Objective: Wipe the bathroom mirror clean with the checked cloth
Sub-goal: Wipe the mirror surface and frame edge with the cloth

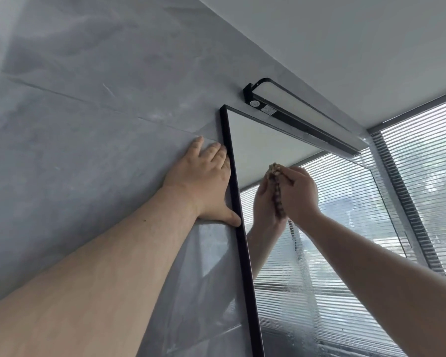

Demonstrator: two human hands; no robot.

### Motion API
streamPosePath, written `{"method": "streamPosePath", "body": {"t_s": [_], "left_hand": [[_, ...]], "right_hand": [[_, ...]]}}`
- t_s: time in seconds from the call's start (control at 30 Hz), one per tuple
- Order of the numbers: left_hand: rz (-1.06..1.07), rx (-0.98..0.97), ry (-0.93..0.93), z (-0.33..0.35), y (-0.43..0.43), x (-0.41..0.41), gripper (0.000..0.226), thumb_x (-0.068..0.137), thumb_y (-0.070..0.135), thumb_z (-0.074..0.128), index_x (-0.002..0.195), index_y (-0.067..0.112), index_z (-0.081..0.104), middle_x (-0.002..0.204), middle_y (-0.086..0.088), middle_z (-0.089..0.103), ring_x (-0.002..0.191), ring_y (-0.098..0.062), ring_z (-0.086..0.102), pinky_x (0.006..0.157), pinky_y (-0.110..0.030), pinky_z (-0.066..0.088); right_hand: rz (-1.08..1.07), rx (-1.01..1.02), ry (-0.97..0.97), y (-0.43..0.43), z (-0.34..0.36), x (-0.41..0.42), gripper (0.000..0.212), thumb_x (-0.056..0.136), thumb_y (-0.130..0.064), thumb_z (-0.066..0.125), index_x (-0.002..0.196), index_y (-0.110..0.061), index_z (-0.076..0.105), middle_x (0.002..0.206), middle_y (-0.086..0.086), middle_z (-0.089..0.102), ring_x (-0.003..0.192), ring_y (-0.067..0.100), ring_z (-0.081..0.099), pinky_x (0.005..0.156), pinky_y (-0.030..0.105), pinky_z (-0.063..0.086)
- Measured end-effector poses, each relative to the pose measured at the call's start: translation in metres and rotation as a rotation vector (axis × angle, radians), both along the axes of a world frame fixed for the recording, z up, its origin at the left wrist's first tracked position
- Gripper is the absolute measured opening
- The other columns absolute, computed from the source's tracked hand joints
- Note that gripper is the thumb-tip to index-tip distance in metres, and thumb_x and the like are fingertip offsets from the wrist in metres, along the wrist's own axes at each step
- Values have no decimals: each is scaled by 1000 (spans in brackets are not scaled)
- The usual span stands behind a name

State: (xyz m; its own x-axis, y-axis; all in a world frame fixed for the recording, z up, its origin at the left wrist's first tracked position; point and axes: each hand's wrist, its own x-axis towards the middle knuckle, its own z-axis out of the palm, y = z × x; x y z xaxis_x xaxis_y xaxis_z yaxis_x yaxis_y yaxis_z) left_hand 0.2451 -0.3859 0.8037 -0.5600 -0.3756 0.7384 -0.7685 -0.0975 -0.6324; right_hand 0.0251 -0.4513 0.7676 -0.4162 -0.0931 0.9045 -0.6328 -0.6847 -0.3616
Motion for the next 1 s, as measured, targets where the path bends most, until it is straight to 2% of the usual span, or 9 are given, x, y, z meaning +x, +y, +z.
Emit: {"method": "streamPosePath", "body": {"t_s": [0.17,0.3,0.4,0.47,0.57,0.7,0.8,0.87,1.0], "left_hand": [[-18,8,6,0,2,-1,140,60,100,36,158,5,7,167,-13,2,154,-26,-3,122,-54,-3],[-25,1,14,-2,4,-1,139,60,99,38,158,6,8,167,-12,4,154,-24,-2,123,-53,-4],[-32,0,14,-2,4,-1,140,59,100,39,158,6,8,167,-12,4,155,-24,-1,123,-53,-4],[-38,3,17,-2,4,-1,140,59,100,39,158,6,8,167,-12,4,154,-24,-2,123,-53,-4],[-45,8,21,-2,3,0,139,60,99,39,158,6,8,167,-11,4,154,-24,-2,123,-53,-4],[-47,3,9,-2,3,0,139,59,100,37,158,6,9,167,-12,5,154,-25,-1,123,-53,-3],[-57,0,10,-1,1,0,140,58,100,36,158,6,9,167,-12,4,154,-25,-1,123,-54,-2],[-54,1,11,-1,0,0,140,58,100,36,158,6,8,167,-11,4,154,-25,-1,123,-54,-1],[-53,6,10,-1,1,0,140,59,100,38,158,6,8,167,-11,4,154,-25,-2,123,-53,-2]], "right_hand": [[35,-35,27,8,-24,14,22,95,-14,63,112,-21,75,104,-17,62,97,2,59,89,15,47],[5,-93,183,20,-78,40,23,90,-6,67,106,-18,78,104,-24,59,102,7,58,91,16,44],[-26,-144,266,22,-94,47,25,88,-4,67,106,-17,78,107,-32,54,100,0,54,91,5,37],[-26,-138,244,20,-81,44,24,89,-4,66,106,-17,78,105,-31,56,98,-3,55,91,8,39],[-8,-104,139,12,-42,33,22,91,-7,64,108,-16,77,104,-16,64,100,9,61,91,22,48],[32,-56,4,1,0,13,21,94,-14,62,110,-20,75,107,-10,64,101,12,62,88,18,47],[103,-39,-82,-1,8,11,17,92,-20,64,104,-27,74,104,-7,65,98,11,64,87,25,52],[112,-35,-79,2,1,16,17,91,-23,66,105,-32,71,105,-9,66,99,10,64,88,28,53],[60,-51,101,19,-45,36,31,93,-14,66,121,-26,70,103,-19,62,98,4,60,86,18,47]]}}
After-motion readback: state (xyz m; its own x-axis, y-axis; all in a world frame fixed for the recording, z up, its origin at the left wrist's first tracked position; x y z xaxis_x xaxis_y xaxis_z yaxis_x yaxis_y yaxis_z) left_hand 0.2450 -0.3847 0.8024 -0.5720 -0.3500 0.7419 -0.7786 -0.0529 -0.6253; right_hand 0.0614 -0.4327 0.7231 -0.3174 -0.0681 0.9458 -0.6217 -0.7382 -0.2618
